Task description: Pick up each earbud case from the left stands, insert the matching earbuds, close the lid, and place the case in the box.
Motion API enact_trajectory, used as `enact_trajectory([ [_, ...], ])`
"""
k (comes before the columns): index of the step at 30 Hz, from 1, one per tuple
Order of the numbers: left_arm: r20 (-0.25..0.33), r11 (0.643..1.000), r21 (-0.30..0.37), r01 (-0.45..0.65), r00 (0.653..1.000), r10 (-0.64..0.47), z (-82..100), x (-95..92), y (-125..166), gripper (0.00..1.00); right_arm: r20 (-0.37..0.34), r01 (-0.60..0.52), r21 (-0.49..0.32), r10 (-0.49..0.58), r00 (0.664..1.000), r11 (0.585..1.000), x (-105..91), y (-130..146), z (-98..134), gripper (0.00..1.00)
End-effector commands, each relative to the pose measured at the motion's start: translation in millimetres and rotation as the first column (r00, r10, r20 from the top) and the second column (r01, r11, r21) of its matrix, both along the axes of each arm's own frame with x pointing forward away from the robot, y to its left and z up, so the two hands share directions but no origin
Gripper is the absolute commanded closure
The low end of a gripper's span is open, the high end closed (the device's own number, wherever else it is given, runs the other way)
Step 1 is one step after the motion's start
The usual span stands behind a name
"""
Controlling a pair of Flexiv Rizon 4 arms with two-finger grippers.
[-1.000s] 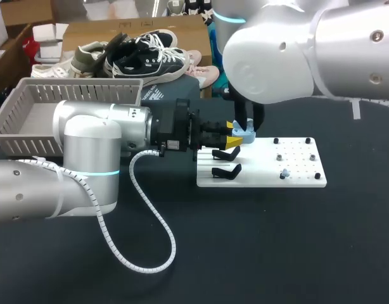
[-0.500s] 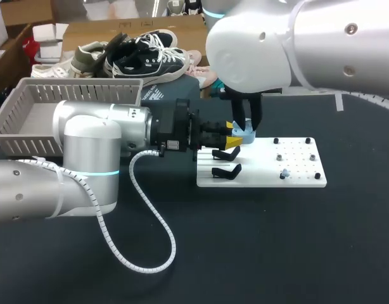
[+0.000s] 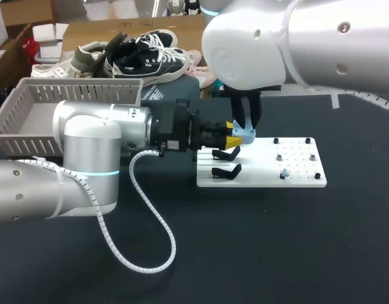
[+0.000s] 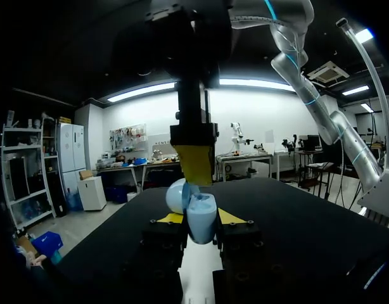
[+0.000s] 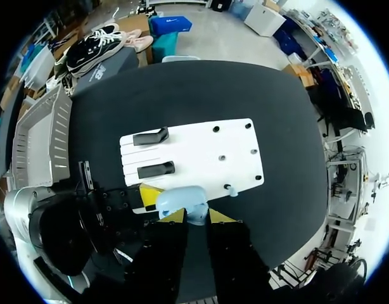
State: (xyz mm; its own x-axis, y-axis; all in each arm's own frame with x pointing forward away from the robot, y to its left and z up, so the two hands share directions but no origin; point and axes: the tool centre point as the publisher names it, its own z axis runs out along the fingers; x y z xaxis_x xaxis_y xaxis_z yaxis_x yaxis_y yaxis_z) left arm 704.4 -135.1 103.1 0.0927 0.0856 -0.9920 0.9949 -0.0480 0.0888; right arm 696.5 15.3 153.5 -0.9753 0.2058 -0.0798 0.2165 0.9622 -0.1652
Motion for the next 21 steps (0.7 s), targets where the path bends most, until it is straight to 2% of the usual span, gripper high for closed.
enact_trajectory([
  [1,0.002,1.0,0.0,-0.005,1.0,0.005,0.2,-2.0,-0.4,1.0,0.012,0.002,0.002,-0.002,1.0,1.0,-2.9,-1.5,3.4,1.0],
  [21,0.002,1.0,0.0,-0.005,1.0,0.005,0.2,-2.0,-0.4,1.0,0.007,-0.003,-0.001,0.003,1.0,1.0,-7.7,-2.3,0.1,1.0],
])
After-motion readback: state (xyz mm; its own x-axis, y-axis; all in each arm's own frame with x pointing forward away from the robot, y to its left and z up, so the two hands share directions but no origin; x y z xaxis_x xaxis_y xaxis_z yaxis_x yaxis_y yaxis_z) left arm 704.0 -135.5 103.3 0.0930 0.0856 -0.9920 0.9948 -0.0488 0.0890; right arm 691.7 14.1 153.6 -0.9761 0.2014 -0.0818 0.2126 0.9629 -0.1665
